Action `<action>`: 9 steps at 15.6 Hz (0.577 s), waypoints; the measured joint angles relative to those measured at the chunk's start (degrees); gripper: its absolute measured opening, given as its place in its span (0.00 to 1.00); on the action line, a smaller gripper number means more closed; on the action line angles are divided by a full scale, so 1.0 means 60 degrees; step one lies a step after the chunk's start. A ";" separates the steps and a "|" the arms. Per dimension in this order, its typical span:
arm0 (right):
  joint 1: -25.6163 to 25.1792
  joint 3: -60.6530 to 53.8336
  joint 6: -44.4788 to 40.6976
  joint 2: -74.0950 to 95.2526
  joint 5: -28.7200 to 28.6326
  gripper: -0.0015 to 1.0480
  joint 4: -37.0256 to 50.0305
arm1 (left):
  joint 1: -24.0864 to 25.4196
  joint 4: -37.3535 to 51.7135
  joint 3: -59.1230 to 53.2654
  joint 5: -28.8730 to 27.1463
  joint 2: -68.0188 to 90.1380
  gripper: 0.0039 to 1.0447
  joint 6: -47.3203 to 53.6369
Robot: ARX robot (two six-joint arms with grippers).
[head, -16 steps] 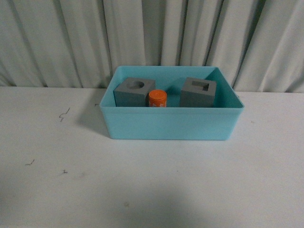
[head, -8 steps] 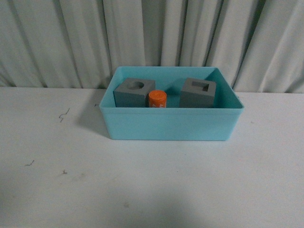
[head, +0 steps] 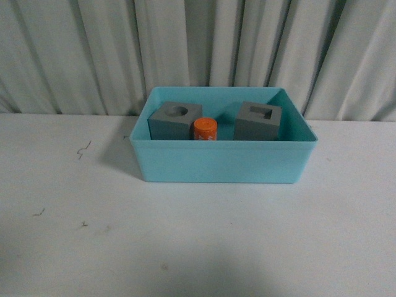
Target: Place gray and orange parts in blue box
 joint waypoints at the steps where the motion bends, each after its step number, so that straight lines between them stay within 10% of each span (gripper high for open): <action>1: 0.0000 0.0000 0.0000 0.0000 0.0000 0.49 0.0000 | 0.0000 0.0000 0.0004 0.0000 0.0000 0.94 0.0000; 5: 0.0000 0.0000 0.0011 0.0000 0.0000 0.96 0.0000 | 0.0000 0.0000 0.0004 0.0000 0.0000 0.94 0.0000; 9: 0.0000 0.0000 0.0011 0.0000 0.0000 0.94 0.0000 | 0.0000 0.0000 0.0004 0.0000 0.0000 0.94 0.0000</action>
